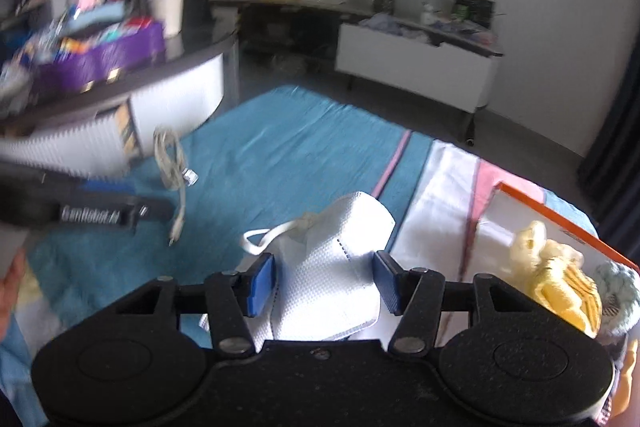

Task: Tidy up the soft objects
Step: 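Lift the white mask with the right gripper while the left lifts the coiled cable, then carry the cable with the left gripper while the right carries the mask over the box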

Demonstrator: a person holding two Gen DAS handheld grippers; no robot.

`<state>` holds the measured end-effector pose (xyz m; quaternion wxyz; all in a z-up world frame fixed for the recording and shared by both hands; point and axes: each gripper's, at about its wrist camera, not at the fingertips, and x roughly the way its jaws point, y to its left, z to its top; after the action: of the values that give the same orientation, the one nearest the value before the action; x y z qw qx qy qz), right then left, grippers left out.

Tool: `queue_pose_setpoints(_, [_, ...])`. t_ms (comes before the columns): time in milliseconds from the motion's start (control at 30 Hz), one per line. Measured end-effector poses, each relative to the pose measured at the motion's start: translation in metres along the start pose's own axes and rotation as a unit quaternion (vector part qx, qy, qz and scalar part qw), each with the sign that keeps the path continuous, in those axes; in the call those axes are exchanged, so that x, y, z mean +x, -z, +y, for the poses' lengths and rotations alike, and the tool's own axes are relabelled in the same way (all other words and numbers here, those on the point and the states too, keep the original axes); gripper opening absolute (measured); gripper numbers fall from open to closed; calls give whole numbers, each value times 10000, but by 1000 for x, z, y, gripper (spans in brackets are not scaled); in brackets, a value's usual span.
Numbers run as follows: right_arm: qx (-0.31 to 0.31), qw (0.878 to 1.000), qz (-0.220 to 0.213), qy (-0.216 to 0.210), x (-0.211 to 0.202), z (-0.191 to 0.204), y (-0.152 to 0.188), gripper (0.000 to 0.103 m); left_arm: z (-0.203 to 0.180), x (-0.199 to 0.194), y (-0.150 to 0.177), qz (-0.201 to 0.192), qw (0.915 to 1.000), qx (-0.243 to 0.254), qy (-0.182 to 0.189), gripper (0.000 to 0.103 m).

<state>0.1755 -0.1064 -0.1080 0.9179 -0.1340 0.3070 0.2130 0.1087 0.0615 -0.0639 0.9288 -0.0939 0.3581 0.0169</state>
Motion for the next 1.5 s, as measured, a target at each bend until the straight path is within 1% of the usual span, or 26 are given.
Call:
queue_pose_setpoints(33, [-59,10000,33,-24,4,4,1,71,2,2,0,-5,10000,-23,-53,69])
queue_pose_setpoints(100, [-85,9998,130,-85,12,9,3,75,6,3,2,-65,9998,-82,-186,74])
queue_pose_setpoints(133, [-72,9998,177,-85,16,11,3,77,8,3,1,-107,9996,-128,-227,82])
queue_pose_setpoints(167, [-33,9997,211,-94,20,12,4,81,11,4,1,-158,9993,-153,-291,86])
queue_pose_setpoints(233, [153,9993,294,-191,26,11,6,85,14,3,0,-321,9981,-103,-510,91])
queue_pose_setpoints(267, [269,9990,292,-196,28,10,7,90,16,5,-2,-368,9973,-94,-627,92])
queue_pose_setpoints(300, [392,9985,304,-213,30,9,9,93,18,8,-4,-453,9964,-119,-710,97])
queue_pose_setpoints(333, [494,9980,322,-229,32,8,10,93,22,14,-5,-504,9957,-105,-771,97])
queue_pose_setpoints(367, [518,9980,315,-199,34,8,11,93,27,26,-7,-310,9959,-134,-834,90])
queue_pose_setpoints(400, [465,9983,302,-166,34,10,11,94,32,35,-9,-137,9964,-264,-799,86])
queue_pose_setpoints(433, [414,9986,297,-145,34,11,12,94,37,40,-10,-71,9969,-386,-674,86])
queue_pose_setpoints(467, [385,9988,292,-104,34,12,12,96,36,41,-10,-115,9972,-351,-648,87])
queue_pose_setpoints(533, [462,9986,251,-101,33,12,13,100,30,46,-7,-163,9969,14,-768,83])
queue_pose_setpoints(567, [506,9982,297,-109,35,13,14,101,26,47,-6,-216,9959,191,-862,77])
queue_pose_setpoints(600, [471,9984,299,-67,37,15,15,100,23,48,-5,-268,9947,336,-933,71])
queue_pose_setpoints(633, [422,9988,250,-36,36,16,15,98,23,47,-5,-321,9950,361,-869,68])
queue_pose_setpoints(667, [403,9989,218,-1,35,17,16,89,24,46,-6,-301,9953,324,-858,67])
queue_pose_setpoints(700, [423,9990,157,2,33,17,15,74,25,45,-6,-305,9954,300,-853,67])
queue_pose_setpoints(767, [480,9988,34,-18,27,14,12,68,27,39,-6,-326,9962,158,-793,66])
queue_pose_setpoints(833, [405,9992,-34,-8,23,14,9,66,25,30,-7,-436,9964,97,-723,66])
queue_pose_setpoints(1033, [466,9986,-259,12,7,12,5,63,2,4,-11,-580,9972,234,-417,66])
queue_pose_setpoints(1133, [443,9983,-375,53,-3,13,2,63,-7,-6,-11,-582,9978,207,-258,66])
queue_pose_setpoints(1200, [452,9980,-435,86,-11,12,2,63,-14,-11,-10,-579,9978,235,-197,60])
queue_pose_setpoints(1367, [528,9972,-516,132,-29,7,4,63,-25,-20,-6,-557,9979,298,-116,60])
queue_pose_setpoints(1433, [578,9971,-493,101,-35,6,8,63,-26,-23,-3,-513,9983,273,-12,60])
queue_pose_setpoints(1500, [594,9971,-464,98,-39,6,12,63,-29,-28,0,-523,9981,335,-40,60])
